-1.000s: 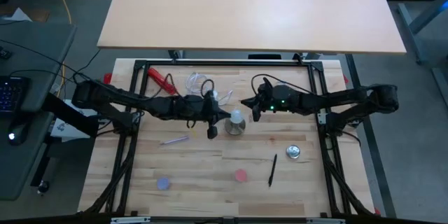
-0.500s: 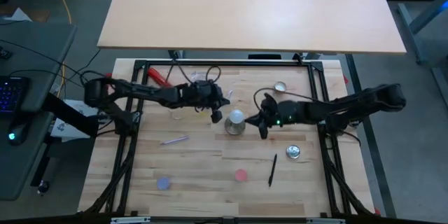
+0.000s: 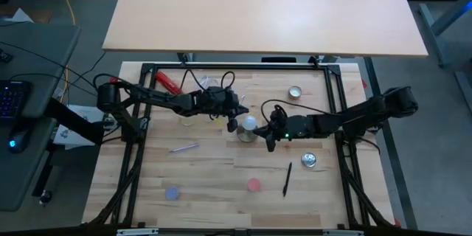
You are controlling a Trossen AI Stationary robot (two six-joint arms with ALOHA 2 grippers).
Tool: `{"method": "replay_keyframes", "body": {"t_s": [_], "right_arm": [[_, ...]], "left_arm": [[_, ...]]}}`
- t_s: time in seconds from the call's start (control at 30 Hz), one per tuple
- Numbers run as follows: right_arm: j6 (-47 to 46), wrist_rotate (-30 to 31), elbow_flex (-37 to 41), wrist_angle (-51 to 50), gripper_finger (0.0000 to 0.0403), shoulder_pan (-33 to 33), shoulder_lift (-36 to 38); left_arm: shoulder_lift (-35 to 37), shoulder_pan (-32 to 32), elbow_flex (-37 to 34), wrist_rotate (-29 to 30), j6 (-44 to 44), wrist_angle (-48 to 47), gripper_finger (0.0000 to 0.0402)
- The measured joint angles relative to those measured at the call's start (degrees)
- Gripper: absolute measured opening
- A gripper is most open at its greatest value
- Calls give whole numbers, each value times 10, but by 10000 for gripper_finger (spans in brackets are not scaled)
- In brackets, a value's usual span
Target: Screw lightbulb
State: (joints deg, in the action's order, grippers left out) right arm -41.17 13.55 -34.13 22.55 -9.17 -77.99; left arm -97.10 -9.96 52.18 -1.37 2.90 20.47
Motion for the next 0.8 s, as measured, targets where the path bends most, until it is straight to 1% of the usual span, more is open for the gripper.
{"method": "replay_keyframes", "body": {"t_s": [0.17, 0.3, 0.57, 0.8], "right_arm": [[-14, -2, 0, 41, 0, 0, -48], [-10, 7, 0, 72, 0, 0, -60], [0, 15, 0, 44, 0, 3, -61], [4, 17, 0, 16, 0, 8, -59]], "left_arm": [[0, 4, 0, 0, 0, 0, 0], [0, 13, 0, 0, 5, 0, 0], [0, 34, 0, 17, 13, -1, 0], [6, 45, 0, 25, 20, -29, 0]]}}
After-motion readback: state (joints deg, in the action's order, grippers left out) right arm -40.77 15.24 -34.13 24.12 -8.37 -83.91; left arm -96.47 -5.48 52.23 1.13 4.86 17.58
